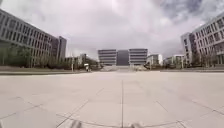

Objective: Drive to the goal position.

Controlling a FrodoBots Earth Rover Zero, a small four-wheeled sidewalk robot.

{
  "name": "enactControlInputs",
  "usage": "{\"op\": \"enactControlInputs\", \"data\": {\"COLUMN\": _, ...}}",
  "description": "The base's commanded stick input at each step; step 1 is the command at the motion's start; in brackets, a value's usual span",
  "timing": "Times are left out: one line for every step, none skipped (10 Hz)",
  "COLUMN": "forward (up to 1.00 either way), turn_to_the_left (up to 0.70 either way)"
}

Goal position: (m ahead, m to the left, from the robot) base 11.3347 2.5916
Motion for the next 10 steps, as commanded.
{"op": "enactControlInputs", "data": {"forward": 1.00, "turn_to_the_left": 0.00}}
{"op": "enactControlInputs", "data": {"forward": 1.00, "turn_to_the_left": 0.00}}
{"op": "enactControlInputs", "data": {"forward": 1.00, "turn_to_the_left": 0.00}}
{"op": "enactControlInputs", "data": {"forward": 1.00, "turn_to_the_left": 0.00}}
{"op": "enactControlInputs", "data": {"forward": 1.00, "turn_to_the_left": 0.00}}
{"op": "enactControlInputs", "data": {"forward": 1.00, "turn_to_the_left": 0.00}}
{"op": "enactControlInputs", "data": {"forward": 1.00, "turn_to_the_left": 0.00}}
{"op": "enactControlInputs", "data": {"forward": 1.00, "turn_to_the_left": 0.00}}
{"op": "enactControlInputs", "data": {"forward": 1.00, "turn_to_the_left": 0.00}}
{"op": "enactControlInputs", "data": {"forward": 1.00, "turn_to_the_left": 0.00}}
